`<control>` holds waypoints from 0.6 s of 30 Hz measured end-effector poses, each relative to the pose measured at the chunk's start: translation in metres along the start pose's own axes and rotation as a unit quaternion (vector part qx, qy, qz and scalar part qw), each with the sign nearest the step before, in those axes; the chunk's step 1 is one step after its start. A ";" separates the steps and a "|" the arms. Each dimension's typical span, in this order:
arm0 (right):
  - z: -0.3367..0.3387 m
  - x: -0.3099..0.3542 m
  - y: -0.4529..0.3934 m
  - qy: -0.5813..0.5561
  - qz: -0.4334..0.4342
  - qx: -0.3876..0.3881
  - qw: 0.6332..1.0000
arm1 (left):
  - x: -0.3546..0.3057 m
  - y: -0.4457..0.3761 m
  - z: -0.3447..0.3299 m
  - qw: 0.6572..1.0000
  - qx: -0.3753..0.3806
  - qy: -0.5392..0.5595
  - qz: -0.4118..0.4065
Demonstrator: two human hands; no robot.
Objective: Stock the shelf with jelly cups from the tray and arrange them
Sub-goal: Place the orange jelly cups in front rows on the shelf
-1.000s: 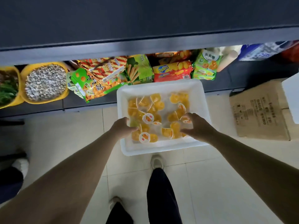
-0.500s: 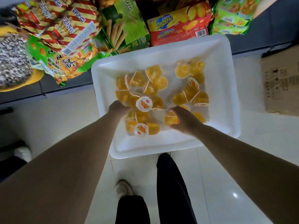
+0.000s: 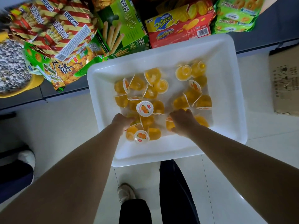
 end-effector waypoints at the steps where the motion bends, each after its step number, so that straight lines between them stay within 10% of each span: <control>1: 0.002 0.000 -0.003 0.005 -0.004 0.005 1.000 | 0.001 -0.001 -0.001 1.000 0.002 0.011 0.001; 11: -0.007 0.006 -0.004 0.001 -0.041 0.043 0.998 | 0.009 0.011 -0.010 0.997 -0.032 0.022 -0.062; 18: -0.014 0.017 0.009 -0.090 -0.108 -0.086 0.986 | 0.026 0.039 -0.014 0.982 -0.102 0.024 -0.154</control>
Point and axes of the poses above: each hand's wrist, its own y-axis away from the middle knuckle, its own z-axis out of the back of the hand, x = y × z, the point moved 3 cm from there along -y, towards the middle knuckle, and after that the axes turned 5 degrees about -z, right-handed, at the moved point
